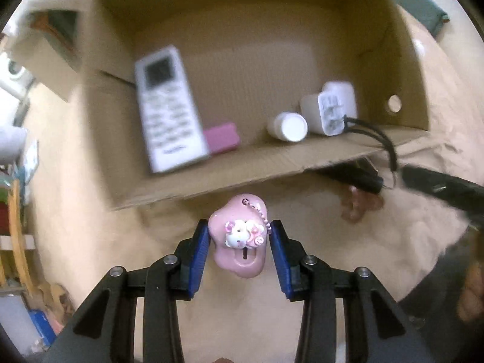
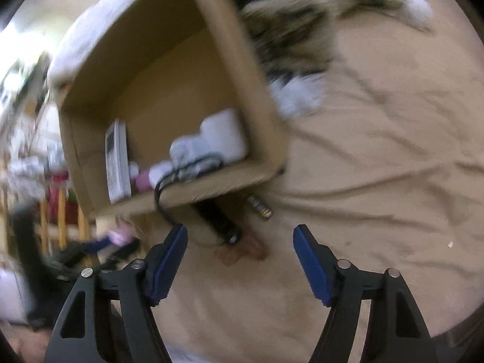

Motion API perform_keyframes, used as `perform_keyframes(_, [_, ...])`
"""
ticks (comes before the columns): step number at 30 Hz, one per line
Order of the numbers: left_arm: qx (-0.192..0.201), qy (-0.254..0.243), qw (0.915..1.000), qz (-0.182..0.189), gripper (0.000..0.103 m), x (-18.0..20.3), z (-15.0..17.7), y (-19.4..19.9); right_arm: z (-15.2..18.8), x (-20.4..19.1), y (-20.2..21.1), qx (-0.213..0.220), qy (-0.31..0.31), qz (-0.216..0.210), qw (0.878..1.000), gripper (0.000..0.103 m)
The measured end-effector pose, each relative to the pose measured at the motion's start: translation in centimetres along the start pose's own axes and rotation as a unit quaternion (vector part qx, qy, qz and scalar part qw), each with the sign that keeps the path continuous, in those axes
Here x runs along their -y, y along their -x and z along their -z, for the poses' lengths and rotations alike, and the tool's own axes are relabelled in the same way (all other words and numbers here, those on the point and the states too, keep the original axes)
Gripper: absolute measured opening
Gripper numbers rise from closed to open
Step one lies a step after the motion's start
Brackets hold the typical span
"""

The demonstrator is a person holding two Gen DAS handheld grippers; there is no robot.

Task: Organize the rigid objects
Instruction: 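Grasp the pink Hello Kitty keychain with the left tool while the right tool grasps the black flashlight, then carry the keychain and flashlight into the box and open both tools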

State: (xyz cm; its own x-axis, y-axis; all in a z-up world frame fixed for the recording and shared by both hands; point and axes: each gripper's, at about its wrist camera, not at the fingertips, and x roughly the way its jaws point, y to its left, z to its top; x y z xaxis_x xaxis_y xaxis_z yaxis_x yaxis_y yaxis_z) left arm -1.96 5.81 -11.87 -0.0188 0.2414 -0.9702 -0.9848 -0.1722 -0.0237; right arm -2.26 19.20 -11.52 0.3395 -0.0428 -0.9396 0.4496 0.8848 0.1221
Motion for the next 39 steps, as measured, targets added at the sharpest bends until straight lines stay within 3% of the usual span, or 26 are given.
perform_keyframes(4, [0.032, 0.032, 0.999, 0.0, 0.036, -2.8, 1.4, 3.3, 0.2, -2.1, -2.7, -0.017, 0.034, 0.044, 0.998, 0.078])
perform_keyframes(9, [0.112, 0.068, 0.9903, -0.047, 0.037, -5.1, 2.6, 6.2, -0.2, -4.3, -4.8, -0.015, 0.068, 0.09, 0.994, 0.076])
perform_keyframes(13, [0.136, 0.109, 0.9841, -0.036, 0.036, -7.7, 3.5, 7.2, -0.8, -5.4, -6.2, -0.013, 0.077, 0.105, 0.991, 0.074])
perform_keyframes(15, [0.148, 0.113, 0.9816, -0.039, 0.037, -8.5, 3.4, 8.0, -1.0, -5.7, -6.8, -0.007, 0.088, 0.126, 0.988, 0.059])
perform_keyframes(19, [0.151, 0.121, 0.9806, -0.031, 0.037, -9.2, 3.2, 8.2, -0.6, -6.3, -7.4, 0.011, 0.125, 0.159, 0.979, 0.046])
perform_keyframes(21, [0.149, 0.129, 0.9802, -0.018, 0.037, -9.4, 3.3, 8.4, -0.2, -6.7, -6.8, 0.022, 0.139, 0.168, 0.976, 0.031])
perform_keyframes(23, [0.151, 0.133, 0.9795, -0.008, 0.037, -9.4, 3.2, 8.6, 0.7, -7.4, -5.9, 0.034, 0.151, 0.159, 0.975, 0.028])
perform_keyframes(24, [0.152, 0.135, 0.979, -0.003, 0.037, -9.4, 3.3, 8.7, 1.3, -8.1, -5.3, 0.043, 0.17, 0.159, 0.972, 0.02])
perform_keyframes(27, [0.153, 0.143, 0.9778, 0.005, 0.037, -9.5, 3.5, 8.9, 3.0, -10.0, -3.3, 0.064, 0.202, 0.155, 0.965, 0.019])
perform_keyframes(34, [0.156, 0.153, 0.9759, 0.004, 0.037, -9.5, 3.5, 9.2, 4.8, -10.2, 2.2, 0.091, 0.164, 0.081, 0.979, 0.019])
perform_keyframes(39, [0.159, 0.151, 0.9756, -0.005, 0.036, -9.1, 3.7, 9.2, 5.9, -10.3, 7.7, 0.137, 0.154, 0.06, 0.977, 0.019])
